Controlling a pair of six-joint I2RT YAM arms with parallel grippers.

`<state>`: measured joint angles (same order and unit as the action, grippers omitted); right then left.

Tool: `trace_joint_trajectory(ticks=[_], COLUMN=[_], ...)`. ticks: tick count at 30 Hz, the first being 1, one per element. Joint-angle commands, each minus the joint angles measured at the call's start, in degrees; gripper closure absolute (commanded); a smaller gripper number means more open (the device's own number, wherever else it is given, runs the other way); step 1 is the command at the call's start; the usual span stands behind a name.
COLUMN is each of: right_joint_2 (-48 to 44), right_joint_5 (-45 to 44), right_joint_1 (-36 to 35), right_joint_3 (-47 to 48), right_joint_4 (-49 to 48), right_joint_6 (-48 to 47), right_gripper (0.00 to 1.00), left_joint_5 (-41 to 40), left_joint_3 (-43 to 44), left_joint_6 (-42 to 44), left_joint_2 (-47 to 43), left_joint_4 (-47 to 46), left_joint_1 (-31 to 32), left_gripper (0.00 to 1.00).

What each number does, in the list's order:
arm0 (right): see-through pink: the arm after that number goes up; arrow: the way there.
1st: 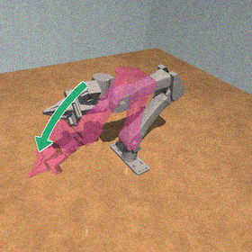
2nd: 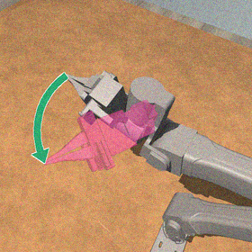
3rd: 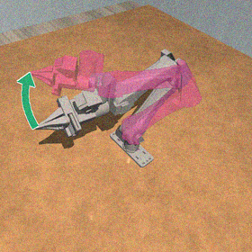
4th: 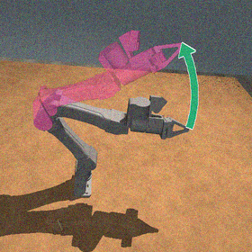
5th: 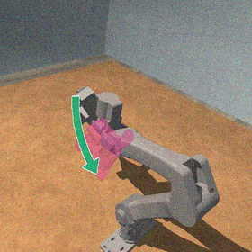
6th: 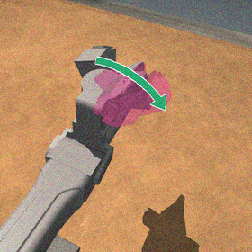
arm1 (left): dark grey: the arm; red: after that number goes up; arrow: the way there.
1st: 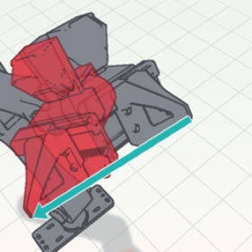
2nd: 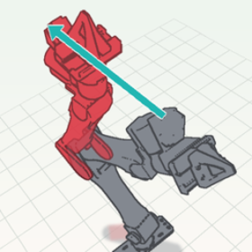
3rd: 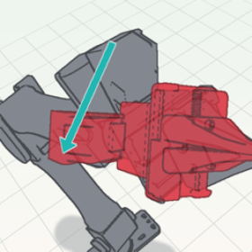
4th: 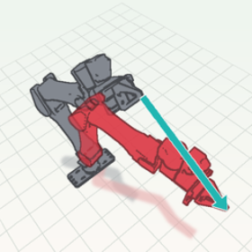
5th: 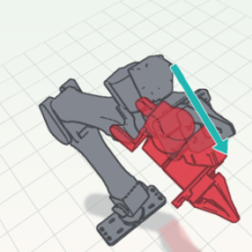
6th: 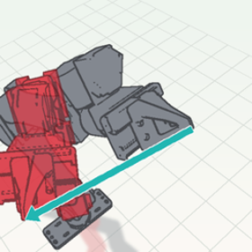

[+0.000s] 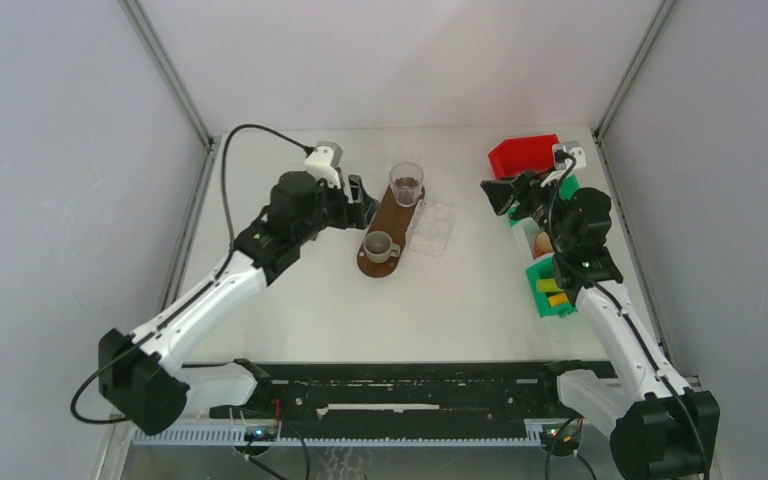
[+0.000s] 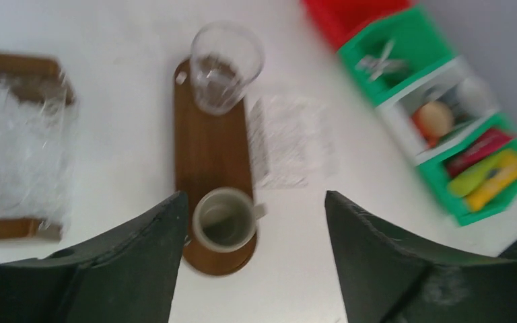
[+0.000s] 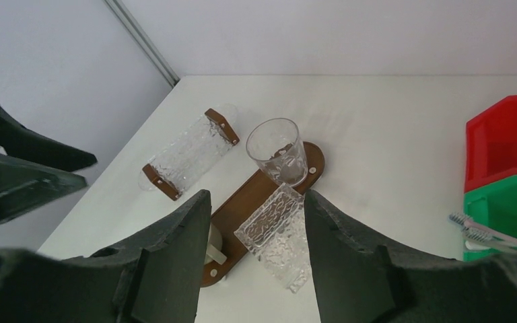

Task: Prepare toiletry sets of a toothbrush and toothpaste on the tray
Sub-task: Place the cup on the tray.

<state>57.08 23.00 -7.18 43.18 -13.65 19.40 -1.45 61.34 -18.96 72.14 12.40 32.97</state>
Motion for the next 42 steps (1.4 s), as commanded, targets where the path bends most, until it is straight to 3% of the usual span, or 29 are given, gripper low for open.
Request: trace_joint_trajectory(ticks=[1, 5, 10, 20, 28, 35, 42], right_joint_2=[-3.81, -6.23, -8.17, 0.41, 7.97, 12.47, 15.01], right_joint_5=[-0.86, -4.77, -11.46, -15.75, -16.73, -26.21, -28.60], right_joint_1=[0.46, 0.42, 0.63, 3.16, 9.75, 11.06, 14.23], right_joint_3=[0.26, 1.06, 1.56, 13.51, 14.63, 14.81, 14.44], right_joint_4=[2.57, 9.85, 17.19, 30.78, 33.40, 34.82, 35.37], right_joint_6=[-1.23, -2.89, -4.61, -8.83, -9.57, -12.73, -14.38], right_gripper=[0.39, 0.39, 0.39, 0.39, 0.39, 0.39, 0.39], left_joint_5=[6.58, 9.83, 17.35, 21.65, 23.52, 21.45, 22.27], left_joint_3=[-6.46, -7.58, -1.37, 16.13, 13.98, 12.05, 10.89], left_joint_6=[1.25, 0.17, -2.63, 6.08, 12.09, 17.70, 18.96], left_joint_2=[-5.30, -4.66, -0.76, 5.79, 4.77, 1.70, -1.02], left_joint_4=[-16.91, -25.22, -29.31, -20.16, -14.18, -6.92, -3.89], left_joint_1=[-0.28, -0.28, 0.04, 5.17, 5.53, 8.11, 8.25], left_gripper=[0.15, 0.00, 0.00, 0.01, 0.02, 0.03, 0.03])
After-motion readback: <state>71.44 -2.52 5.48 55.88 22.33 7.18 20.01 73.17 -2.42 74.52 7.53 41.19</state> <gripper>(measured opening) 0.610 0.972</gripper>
